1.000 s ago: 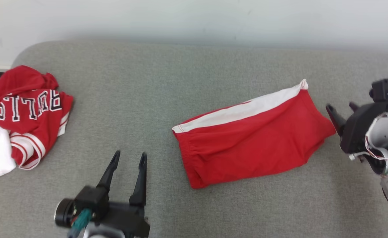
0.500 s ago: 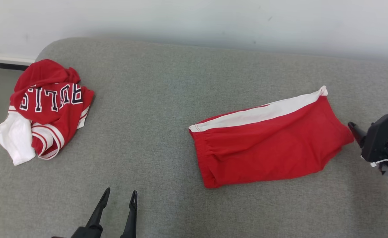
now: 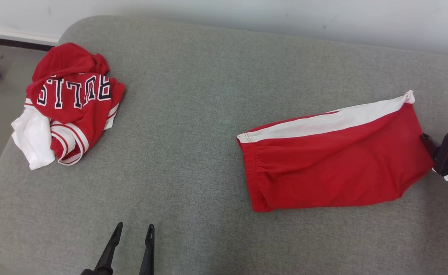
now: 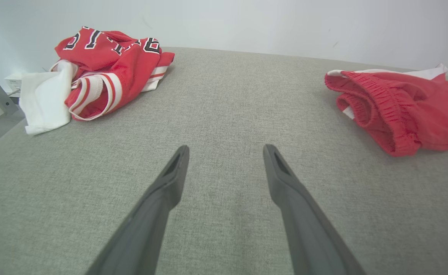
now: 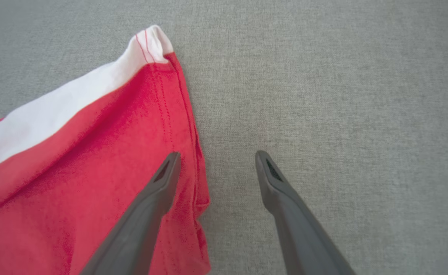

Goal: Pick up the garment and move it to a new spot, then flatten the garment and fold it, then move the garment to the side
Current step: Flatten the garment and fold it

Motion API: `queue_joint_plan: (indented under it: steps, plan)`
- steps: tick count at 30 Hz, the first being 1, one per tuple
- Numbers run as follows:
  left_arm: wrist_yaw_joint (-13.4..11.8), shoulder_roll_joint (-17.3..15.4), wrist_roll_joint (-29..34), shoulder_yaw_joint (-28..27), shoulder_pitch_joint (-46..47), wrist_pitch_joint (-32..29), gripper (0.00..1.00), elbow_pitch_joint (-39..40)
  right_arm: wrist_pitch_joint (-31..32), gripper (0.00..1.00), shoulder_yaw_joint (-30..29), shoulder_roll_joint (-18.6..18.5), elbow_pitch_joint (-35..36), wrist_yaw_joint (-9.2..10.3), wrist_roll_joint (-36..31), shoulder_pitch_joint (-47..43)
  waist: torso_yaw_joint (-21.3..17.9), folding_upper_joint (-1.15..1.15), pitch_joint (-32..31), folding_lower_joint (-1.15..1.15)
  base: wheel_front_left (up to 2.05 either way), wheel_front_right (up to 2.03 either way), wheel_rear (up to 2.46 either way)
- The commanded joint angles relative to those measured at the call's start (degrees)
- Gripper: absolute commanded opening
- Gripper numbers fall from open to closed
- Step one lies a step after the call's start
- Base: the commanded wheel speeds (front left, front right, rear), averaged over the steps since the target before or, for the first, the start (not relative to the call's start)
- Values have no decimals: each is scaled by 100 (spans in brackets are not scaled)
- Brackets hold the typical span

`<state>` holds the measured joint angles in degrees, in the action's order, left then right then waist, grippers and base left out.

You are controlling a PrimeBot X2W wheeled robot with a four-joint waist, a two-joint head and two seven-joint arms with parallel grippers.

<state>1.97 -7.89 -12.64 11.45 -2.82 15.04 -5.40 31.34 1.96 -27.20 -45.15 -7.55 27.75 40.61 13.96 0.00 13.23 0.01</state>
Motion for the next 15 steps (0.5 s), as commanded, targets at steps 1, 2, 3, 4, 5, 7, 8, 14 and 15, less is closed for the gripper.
queue_joint_plan:
  steps: [1, 2, 3, 4, 5, 7, 8, 14, 15]
  plan:
    - [49, 56, 74, -56, -36, 19, 100, 0, 32, 100, -97, 77, 69, 14, -109, 4, 124, 0, 142, -1, 0, 0, 0]
    - [57, 83, 79, -81, -29, 19, 100, -2, 62, 100, -134, 114, 103, 14, -143, -8, 140, 0, 168, -1, 0, 0, 0]
    - [91, 104, 94, -105, -25, 19, 100, -11, 95, 100, -168, 152, 122, 14, -172, -26, 153, 0, 190, -1, 0, 0, 0]
    - [102, 120, 116, -122, -20, 19, 100, -21, 146, 100, -195, 171, 143, 14, -224, -52, 166, 0, 216, -1, 0, 0, 0]
    - [134, 139, 133, -139, -15, 19, 100, -33, 184, 100, -227, 191, 150, 14, -269, -79, 177, 0, 229, -1, 0, 0, 0]
    - [175, 179, 154, -163, -9, 19, 100, -63, 279, 100, -312, 256, 131, 14, -366, -125, 202, 0, 252, -1, 0, 0, 0]
    - [201, 198, 151, -175, -4, 19, 100, -78, 322, 100, -349, 316, 125, 14, -403, -164, 212, 0, 259, -1, 0, 0, 0]
    - [298, 288, 157, -230, 31, 19, 100, -192, 783, 78, -240, 630, 137, -1, -526, -515, 256, 0, 283, -1, 0, 0, 0]
    - [299, 298, 163, -244, 42, 19, 100, -212, 879, 47, -219, 653, 152, -1, -515, -581, 257, 0, 280, -1, 0, 0, 0]
